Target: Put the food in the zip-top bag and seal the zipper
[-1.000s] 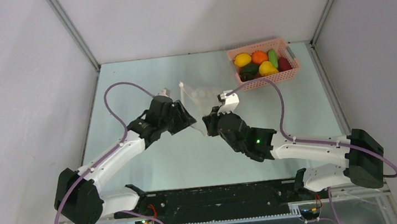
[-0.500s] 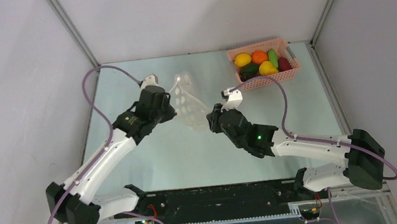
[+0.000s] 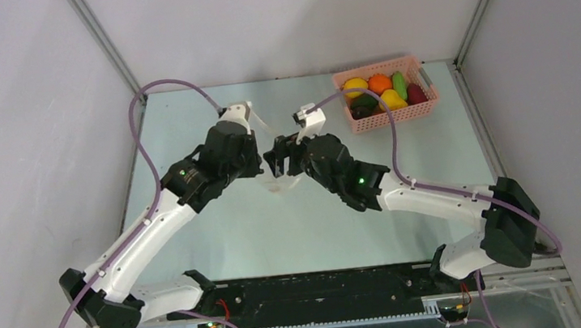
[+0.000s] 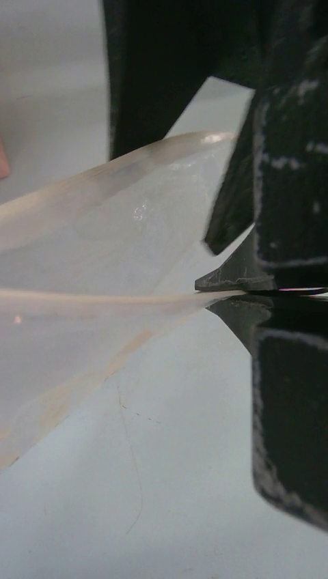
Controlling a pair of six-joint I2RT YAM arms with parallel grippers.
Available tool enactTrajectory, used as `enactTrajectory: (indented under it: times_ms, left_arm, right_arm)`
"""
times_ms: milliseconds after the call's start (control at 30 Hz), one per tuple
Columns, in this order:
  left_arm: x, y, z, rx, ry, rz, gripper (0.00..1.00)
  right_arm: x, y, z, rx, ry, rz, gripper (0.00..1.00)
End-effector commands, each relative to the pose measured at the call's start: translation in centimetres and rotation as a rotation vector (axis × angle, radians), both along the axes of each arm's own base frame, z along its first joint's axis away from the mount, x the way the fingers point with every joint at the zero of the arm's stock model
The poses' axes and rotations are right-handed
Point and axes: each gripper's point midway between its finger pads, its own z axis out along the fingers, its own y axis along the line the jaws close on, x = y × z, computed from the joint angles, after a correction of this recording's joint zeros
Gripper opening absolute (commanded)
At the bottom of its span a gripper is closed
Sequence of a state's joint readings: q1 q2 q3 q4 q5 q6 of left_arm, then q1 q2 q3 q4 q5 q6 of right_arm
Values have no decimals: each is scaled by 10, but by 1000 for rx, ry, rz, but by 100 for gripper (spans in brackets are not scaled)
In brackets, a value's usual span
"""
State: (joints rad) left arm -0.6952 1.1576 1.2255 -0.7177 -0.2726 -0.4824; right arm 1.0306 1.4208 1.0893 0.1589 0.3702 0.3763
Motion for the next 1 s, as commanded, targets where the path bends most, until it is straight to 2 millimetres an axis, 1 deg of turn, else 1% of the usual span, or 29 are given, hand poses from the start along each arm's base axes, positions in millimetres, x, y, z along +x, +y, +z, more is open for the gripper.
enactTrajectory:
  times_ms: [0, 33, 67, 100, 133, 167, 200, 233, 267, 300, 333, 367, 433, 467, 500, 533, 567, 633, 667, 700, 767, 800, 867, 900, 933, 967]
  left_arm:
    - [-5, -9, 15, 14, -34, -71, 0]
    - [-5, -9, 15, 16, -33, -72, 0]
    - [-6, -8, 14, 25, -31, -71, 0]
    - [-6, -6, 15, 28, -33, -67, 0]
    - [-6, -2, 15, 40, -35, -53, 0]
    - [-3, 3, 16, 57, -45, -25, 0]
    - [-4, 8, 14, 75, -38, -5, 0]
    - [1, 19, 17, 104, -57, 49, 0]
    - [0, 28, 14, 135, -42, 87, 0]
    - [6, 40, 22, 171, -70, 154, 0]
    - [5, 49, 18, 216, -54, 186, 0]
    - [10, 60, 27, 245, -82, 240, 0]
    - [14, 73, 33, 295, -90, 292, 0]
    - [18, 75, 37, 299, -99, 308, 0]
    - [21, 81, 40, 307, -106, 332, 0]
    - [24, 82, 43, 306, -111, 340, 0]
    - [27, 86, 45, 305, -114, 354, 0]
    - [32, 90, 52, 304, -125, 371, 0]
    - [34, 92, 56, 305, -135, 376, 0]
    - [34, 93, 58, 313, -144, 375, 0]
    - [35, 97, 64, 325, -164, 379, 0]
    - [35, 98, 65, 330, -169, 379, 0]
    - [35, 98, 67, 340, -179, 363, 0]
    - [36, 97, 69, 343, -189, 353, 0]
    - [36, 96, 67, 342, -187, 342, 0]
    - [38, 93, 67, 332, -197, 336, 0]
  right_arm:
    - [23, 4, 8, 21, -1, -11, 72]
    - [26, 2, 5, 22, 13, -20, 65]
    - [28, 2, -3, 1, 29, -21, 60]
    - [31, -2, -7, -10, 37, -36, 41]
    - [35, -10, -15, -39, 55, -78, 32]
    - [39, -17, -18, -44, 68, -112, 19]
    - [45, -31, -23, -70, 82, -166, 13]
    - [46, -38, -27, -78, 102, -194, 7]
    - [51, -53, -32, -105, 120, -242, 5]
    - [52, -61, -32, -107, 128, -267, 2]
    - [56, -75, -37, -138, 141, -310, 1]
    - [58, -81, -39, -152, 146, -327, 1]
    - [60, -99, -54, -220, 173, -365, 1]
    - [63, -107, -59, -235, 184, -386, 1]
    - [61, -114, -69, -262, 208, -398, 1]
    - [63, -120, -74, -258, 228, -416, 1]
    - [62, -124, -83, -265, 253, -416, 1]
    - [59, -124, -94, -246, 289, -397, 2]
    - [59, -121, -97, -239, 296, -383, 3]
    - [58, -115, -102, -230, 306, -352, 3]
    - [57, -110, -114, -236, 328, -327, 3]
    - [58, -108, -123, -248, 345, -324, 3]
    - [58, -105, -135, -258, 369, -317, 3]
    - [58, -102, -137, -253, 376, -305, 3]
    - [59, -100, -142, -260, 382, -295, 3]
    - [60, -95, -142, -255, 376, -268, 3]
